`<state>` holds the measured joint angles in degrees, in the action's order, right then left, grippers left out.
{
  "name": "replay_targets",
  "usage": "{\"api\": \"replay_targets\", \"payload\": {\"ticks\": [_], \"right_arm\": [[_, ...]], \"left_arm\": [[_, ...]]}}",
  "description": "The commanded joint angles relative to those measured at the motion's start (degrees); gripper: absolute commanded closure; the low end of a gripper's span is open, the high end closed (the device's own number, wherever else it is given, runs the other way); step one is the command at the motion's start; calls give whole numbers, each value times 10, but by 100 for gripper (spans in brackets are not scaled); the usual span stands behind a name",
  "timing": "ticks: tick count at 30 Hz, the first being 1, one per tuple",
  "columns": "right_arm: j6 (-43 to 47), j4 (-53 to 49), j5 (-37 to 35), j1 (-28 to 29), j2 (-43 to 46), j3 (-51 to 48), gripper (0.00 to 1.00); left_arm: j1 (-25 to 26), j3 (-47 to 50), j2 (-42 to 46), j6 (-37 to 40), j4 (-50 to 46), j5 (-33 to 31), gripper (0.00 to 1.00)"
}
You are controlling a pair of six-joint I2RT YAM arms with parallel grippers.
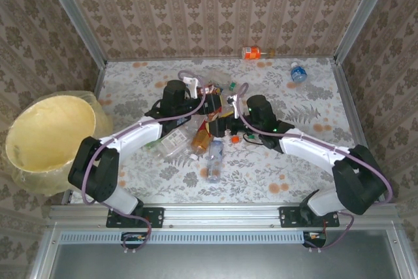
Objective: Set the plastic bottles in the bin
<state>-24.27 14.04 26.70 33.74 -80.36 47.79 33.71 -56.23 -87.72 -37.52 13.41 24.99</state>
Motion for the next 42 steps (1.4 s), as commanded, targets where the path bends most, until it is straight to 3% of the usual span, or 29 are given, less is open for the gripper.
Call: {"api": "replay_targets", "payload": {"ticks": [1,5,8,12,19,28,36,42], "right_arm": [[35,-27,-39,-5,60,-5,0],[48,-51,-142,-5,105,-13,0],[31,-37,-259,-8,131,-35,0],[-4,-13,-338,-29,149,-60,0],[-79,10,-368,-84,159,-91,0],[-50,23,-359,-104,149,-85,0],[-51,27,-349,-105,142,-75,0],[-49,10,-346,-106,144,-69,0]], "left_arm": [[-3,-26,36,39,-56,-60,40],[-11,-36,56,57,-109,-109,41],[-12,-79,73,102,-223,-217,42],[-11,-119,117,169,-310,-345,42],[-12,-207,178,252,-471,-567,41],[-31,-327,200,329,-630,-830,39],[-219,-330,235,265,-692,-763,39],[-371,-230,309,216,-630,-580,39]]}}
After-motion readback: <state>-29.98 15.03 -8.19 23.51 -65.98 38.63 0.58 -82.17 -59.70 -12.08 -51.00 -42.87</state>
